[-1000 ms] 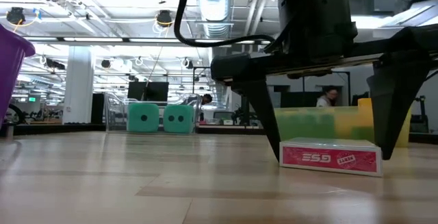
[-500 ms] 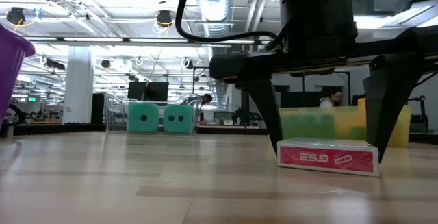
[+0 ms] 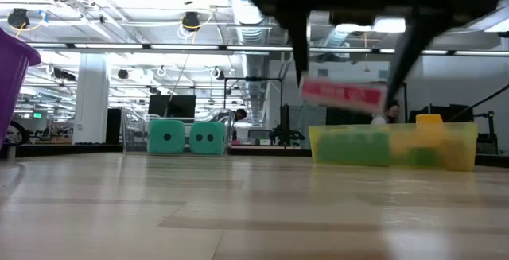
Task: Pick & Place Toys
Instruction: Put the red deck of cards into the white bin
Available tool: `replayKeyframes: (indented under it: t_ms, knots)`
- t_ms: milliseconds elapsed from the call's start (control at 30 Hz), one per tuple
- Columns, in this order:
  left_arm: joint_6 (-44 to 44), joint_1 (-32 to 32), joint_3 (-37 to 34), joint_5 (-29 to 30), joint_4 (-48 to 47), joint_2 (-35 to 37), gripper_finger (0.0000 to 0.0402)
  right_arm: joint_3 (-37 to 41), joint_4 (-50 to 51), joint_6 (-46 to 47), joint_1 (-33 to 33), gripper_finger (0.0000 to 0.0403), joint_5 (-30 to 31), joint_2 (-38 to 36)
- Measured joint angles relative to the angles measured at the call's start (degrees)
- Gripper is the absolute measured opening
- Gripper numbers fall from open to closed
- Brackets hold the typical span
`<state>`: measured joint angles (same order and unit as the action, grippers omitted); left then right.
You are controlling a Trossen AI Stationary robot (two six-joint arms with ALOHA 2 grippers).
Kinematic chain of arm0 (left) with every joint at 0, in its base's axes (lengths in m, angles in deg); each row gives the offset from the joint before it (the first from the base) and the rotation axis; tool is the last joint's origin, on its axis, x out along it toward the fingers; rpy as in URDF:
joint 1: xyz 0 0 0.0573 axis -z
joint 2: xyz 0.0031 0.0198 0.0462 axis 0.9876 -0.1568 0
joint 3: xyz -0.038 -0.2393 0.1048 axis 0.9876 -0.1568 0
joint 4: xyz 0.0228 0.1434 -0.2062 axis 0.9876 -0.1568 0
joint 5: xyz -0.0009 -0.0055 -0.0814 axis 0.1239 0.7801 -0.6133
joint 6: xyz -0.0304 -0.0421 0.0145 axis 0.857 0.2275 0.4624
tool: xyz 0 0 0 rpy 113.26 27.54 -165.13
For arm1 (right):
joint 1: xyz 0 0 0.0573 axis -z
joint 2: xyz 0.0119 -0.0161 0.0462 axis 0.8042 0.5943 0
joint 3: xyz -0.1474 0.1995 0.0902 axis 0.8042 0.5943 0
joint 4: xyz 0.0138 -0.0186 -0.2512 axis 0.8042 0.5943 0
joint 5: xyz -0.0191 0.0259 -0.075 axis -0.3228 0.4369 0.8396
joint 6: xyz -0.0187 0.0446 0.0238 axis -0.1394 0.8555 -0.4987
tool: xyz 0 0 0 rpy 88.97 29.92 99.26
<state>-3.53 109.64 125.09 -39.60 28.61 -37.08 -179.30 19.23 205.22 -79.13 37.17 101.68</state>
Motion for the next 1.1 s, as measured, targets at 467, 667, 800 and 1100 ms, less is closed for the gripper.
replayKeyframes:
  t_ms: [467,667,800,1100]
  knots:
    - [-0.14,0.0,0.02,-0.04,-0.01,0.0,0.0287,-0.13,19.0,-9.73,10.86,0.0324,14.34,-16.68]
    - [-0.16,0.0,0.02,-0.06,-0.33,0.0,0.0287,0.67,20.43,-15.22,18.41,0.0324,17.33,-22.57]
    - [-0.05,0.05,0.02,-0.06,-0.48,0.0,0.0287,3.75,19.53,-16.17,22.28,0.0324,17.95,-27.17]
    - [-1.03,1.29,0.02,0.03,-0.56,0.0,0.0287,14.04,1.61,-28.86,27.29,0.0324,18.39,-36.55]
